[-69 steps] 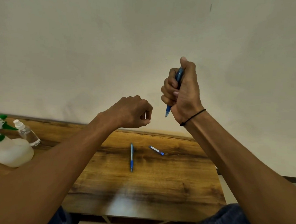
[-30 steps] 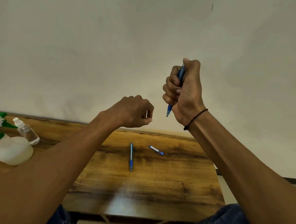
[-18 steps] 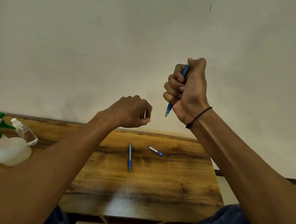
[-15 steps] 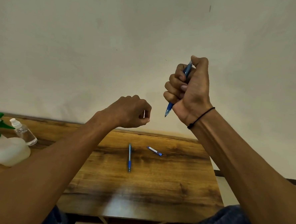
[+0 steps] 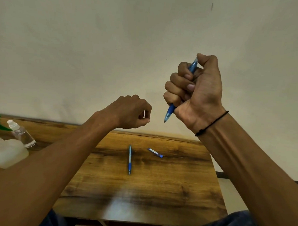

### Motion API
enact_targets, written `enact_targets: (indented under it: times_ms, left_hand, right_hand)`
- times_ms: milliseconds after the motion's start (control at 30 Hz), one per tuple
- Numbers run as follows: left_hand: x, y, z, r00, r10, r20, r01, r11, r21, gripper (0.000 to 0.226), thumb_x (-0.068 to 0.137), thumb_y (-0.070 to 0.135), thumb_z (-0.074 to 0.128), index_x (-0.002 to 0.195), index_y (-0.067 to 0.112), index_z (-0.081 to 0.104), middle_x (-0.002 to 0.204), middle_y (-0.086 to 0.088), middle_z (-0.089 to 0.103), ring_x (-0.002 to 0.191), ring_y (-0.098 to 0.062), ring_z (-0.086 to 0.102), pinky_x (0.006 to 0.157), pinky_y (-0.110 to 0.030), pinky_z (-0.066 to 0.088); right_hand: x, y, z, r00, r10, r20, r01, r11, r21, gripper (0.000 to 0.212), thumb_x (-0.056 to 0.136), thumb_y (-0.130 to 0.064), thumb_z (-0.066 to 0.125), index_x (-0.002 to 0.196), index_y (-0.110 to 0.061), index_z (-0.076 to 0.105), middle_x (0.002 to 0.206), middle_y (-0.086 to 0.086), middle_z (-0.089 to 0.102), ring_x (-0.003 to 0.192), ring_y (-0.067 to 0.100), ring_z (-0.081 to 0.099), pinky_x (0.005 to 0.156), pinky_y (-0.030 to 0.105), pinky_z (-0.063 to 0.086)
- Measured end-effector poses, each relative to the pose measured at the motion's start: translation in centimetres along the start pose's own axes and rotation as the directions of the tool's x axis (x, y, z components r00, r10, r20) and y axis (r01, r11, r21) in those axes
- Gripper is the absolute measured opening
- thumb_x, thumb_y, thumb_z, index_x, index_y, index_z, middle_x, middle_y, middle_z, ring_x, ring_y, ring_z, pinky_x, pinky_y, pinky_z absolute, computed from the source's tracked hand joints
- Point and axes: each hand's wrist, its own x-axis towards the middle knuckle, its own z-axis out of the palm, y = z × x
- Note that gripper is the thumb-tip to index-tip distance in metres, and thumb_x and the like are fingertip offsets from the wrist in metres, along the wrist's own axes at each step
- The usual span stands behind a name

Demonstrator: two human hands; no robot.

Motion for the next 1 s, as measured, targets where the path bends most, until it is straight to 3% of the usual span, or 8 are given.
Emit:
enact_targets:
  times_ms: [500,733,900,1000]
  left_hand:
    - [-0.34,-0.47,-0.09,1.000,-0.003,0.022,0.003,1.000,0.012,0.011,0.094,0.034,0.071,0.099,0.026,0.077,0.087,0.008,0.076,0.070,-0.007,0.065,0.069,-0.026,0.056]
    - [-0.37,-0.41,0.01,1.000,0.003,0.011,-0.004,1.000,0.015,0.011,0.094,0.035,0.072,0.099,0.026,0.077,0.087,0.008,0.075,0.067,-0.005,0.061,0.060,-0.017,0.041]
    - [-0.47,-0.41,-0.13,1.000,0.006,0.023,-0.006,1.000,0.006,0.012,0.094,0.035,0.071,0.100,0.025,0.077,0.087,0.008,0.076,0.071,-0.007,0.066,0.065,-0.022,0.050]
    - [-0.52,-0.32,-0.09,1.000,0.013,0.021,-0.013,1.000,0.005,0.013,0.095,0.034,0.071,0.101,0.024,0.077,0.088,0.007,0.076,0.071,-0.007,0.065,0.063,-0.020,0.046]
  right_hand:
    - [-0.32,-0.01,-0.02,0.999,0.027,-0.023,-0.027,1.000,0.013,0.052,0.102,-0.044,0.029,0.056,-0.018,0.029,0.043,-0.007,0.020,0.040,0.008,0.012,0.041,0.019,0.012]
    - [-0.26,-0.01,0.17,0.999,0.028,-0.035,-0.027,0.999,0.018,0.051,0.101,-0.043,0.029,0.056,-0.018,0.029,0.043,-0.007,0.019,0.040,0.008,0.012,0.040,0.018,0.013]
    - [-0.21,0.11,0.24,0.999,0.028,-0.023,-0.028,1.000,0.010,0.052,0.101,-0.043,0.029,0.056,-0.018,0.029,0.043,-0.007,0.020,0.039,0.008,0.012,0.040,0.018,0.013]
    - [-0.22,0.23,0.27,0.999,0.034,-0.023,-0.034,0.999,0.005,0.053,0.102,-0.044,0.029,0.056,-0.018,0.029,0.043,-0.007,0.020,0.039,0.008,0.013,0.040,0.018,0.012]
